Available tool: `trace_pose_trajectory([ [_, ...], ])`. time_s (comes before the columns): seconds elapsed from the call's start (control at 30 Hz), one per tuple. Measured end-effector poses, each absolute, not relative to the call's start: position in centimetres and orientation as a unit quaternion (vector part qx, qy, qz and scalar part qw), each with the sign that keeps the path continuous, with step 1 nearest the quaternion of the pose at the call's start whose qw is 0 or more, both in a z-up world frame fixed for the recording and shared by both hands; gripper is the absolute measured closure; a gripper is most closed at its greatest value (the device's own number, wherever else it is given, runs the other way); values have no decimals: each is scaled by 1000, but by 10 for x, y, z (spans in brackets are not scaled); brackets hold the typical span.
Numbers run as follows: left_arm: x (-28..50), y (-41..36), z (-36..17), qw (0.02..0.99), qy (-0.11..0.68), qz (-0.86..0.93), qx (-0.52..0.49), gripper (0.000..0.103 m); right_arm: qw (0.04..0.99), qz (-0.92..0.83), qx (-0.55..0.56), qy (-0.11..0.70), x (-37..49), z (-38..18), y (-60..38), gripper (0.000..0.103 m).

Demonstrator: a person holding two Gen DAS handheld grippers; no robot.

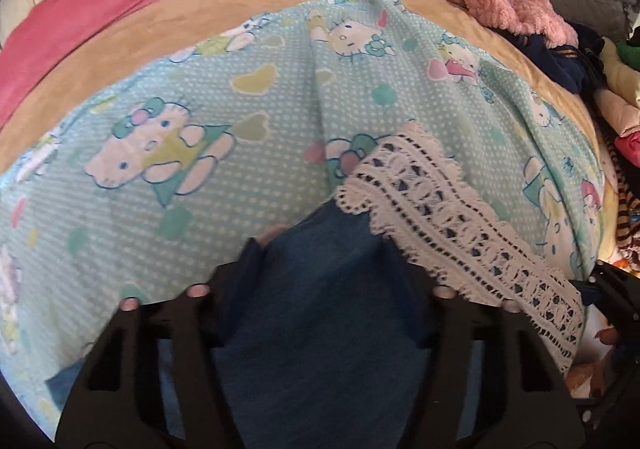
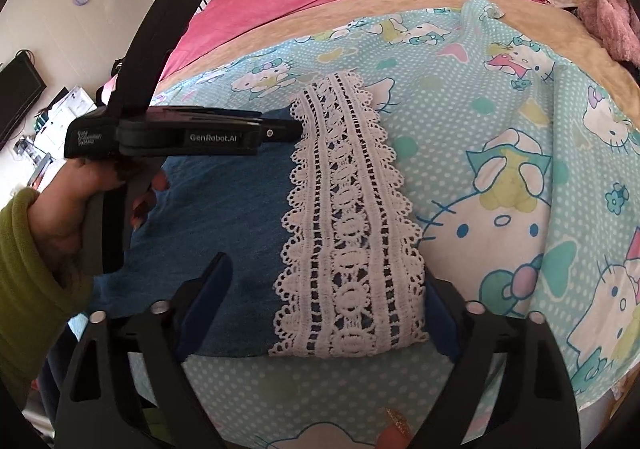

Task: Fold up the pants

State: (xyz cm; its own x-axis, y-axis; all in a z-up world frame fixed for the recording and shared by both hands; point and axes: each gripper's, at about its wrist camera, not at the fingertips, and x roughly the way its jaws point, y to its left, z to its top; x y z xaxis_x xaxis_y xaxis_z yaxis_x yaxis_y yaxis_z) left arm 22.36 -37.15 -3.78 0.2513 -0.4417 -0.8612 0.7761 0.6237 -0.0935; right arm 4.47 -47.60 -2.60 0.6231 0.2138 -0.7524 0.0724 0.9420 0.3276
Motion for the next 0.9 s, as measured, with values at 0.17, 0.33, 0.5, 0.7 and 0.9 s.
trace_pose_trajectory([
  [0.17,218,-375,-39,770,466,-390,193,89,886,56,160,432,53,-28,-473,62],
  [0.33,218,-363,-29,778,453,-400,174,99,888,81,166,422,59,-22,-465,75],
  [0.5,220,-339,-14,786,448,-407,125,99,898,94,149,404,61,-3,-454,75],
  [0.7,219,-309,9,802,431,-402,96,100,908,118,117,385,63,20,-427,75],
  [0.9,221,-269,23,817,420,-390,66,100,909,159,82,377,68,35,-387,75],
])
